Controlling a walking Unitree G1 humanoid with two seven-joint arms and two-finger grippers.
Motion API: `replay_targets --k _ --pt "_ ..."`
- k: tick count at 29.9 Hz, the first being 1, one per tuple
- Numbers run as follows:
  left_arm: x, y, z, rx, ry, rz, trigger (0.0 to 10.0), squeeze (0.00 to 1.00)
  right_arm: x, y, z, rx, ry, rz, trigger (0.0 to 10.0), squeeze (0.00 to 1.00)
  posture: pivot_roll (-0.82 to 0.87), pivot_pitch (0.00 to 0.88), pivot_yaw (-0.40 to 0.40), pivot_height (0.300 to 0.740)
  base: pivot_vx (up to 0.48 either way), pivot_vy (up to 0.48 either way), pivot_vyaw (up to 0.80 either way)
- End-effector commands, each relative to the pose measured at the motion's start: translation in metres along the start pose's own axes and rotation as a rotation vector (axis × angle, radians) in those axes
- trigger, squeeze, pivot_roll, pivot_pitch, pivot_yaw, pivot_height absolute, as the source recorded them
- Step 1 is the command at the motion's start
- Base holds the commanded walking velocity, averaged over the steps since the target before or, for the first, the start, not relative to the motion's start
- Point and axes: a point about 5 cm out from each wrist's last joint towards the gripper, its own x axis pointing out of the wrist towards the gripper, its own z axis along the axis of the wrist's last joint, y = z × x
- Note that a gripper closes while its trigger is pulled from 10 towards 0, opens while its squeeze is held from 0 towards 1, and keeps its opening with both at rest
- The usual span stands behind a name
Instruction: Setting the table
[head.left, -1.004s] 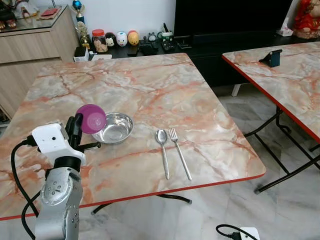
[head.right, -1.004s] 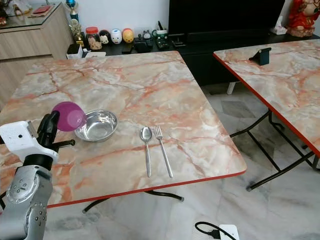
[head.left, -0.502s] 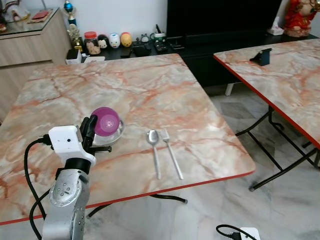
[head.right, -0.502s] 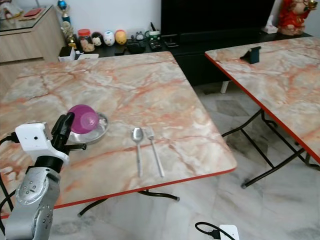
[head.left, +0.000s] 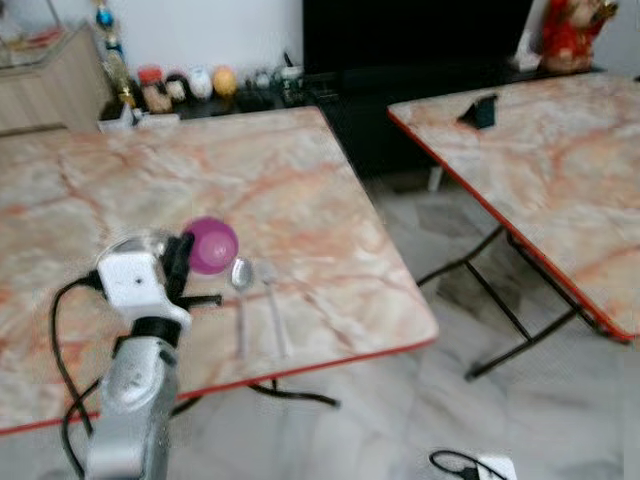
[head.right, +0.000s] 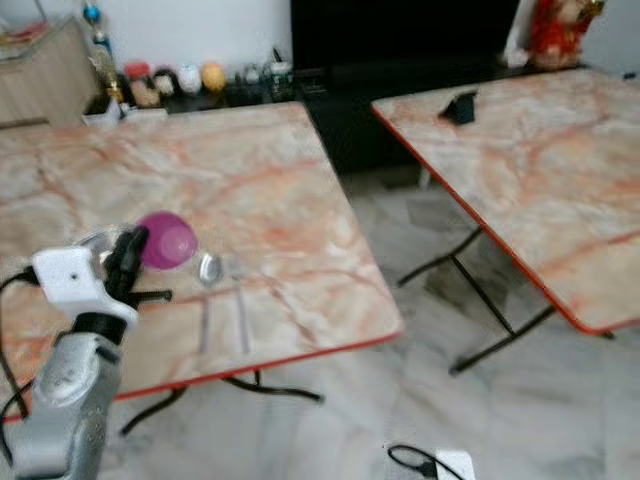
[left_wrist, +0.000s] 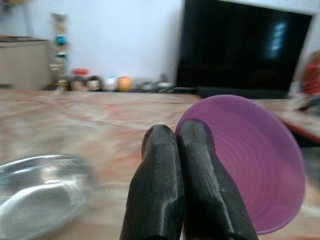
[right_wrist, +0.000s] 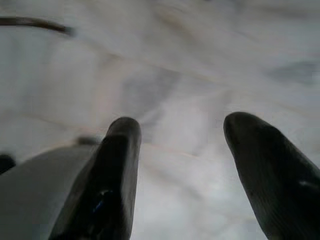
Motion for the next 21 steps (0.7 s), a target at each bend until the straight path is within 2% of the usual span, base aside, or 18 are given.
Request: replay_targets --k 1,7,9,12,21 --pt "0.0013 0.0058 0.0054 0.015 -0.018 0.01 10.0 0.0 0.001 0.006 0.0026 0.014 -0.007 0.007 10.0 0.0 0.0 0.0 0.005 0.74 0.0 -0.42 0.0" --pt "0.0028 0.0081 0.0061 0.02 -0.019 0.022 10.0 0.0 0.0015 0.0049 0.0048 -0.01 -0.012 -0.001 10.0 0.0 0.0 0.0 0.001 0.74 0.0 -0.417 0.0" --pt "0.0032 0.0091 0.0065 0.021 -0.02 0.026 10.0 0.0 0.0015 0.0039 0.0065 -0.033 -0.025 -0.014 10.0 0.0 0.0 0.0 0.0 0.74 0.0 -0.418 0.71" --pt "0.0032 0.0104 0.0069 0.024 -0.021 0.03 10.0 0.0 0.0016 0.0041 0.0061 -0.017 -0.019 -0.013 10.0 0.0 0.0 0.0 -0.001 0.74 0.0 -0.421 0.8" --pt "0.0032 0.0102 0.0064 0.024 -0.019 0.034 10.0 0.0 0.0017 0.0046 0.0064 0.009 -0.022 -0.006 10.0 0.0 0.0 0.0 -0.003 0.74 0.0 -0.418 0.0"
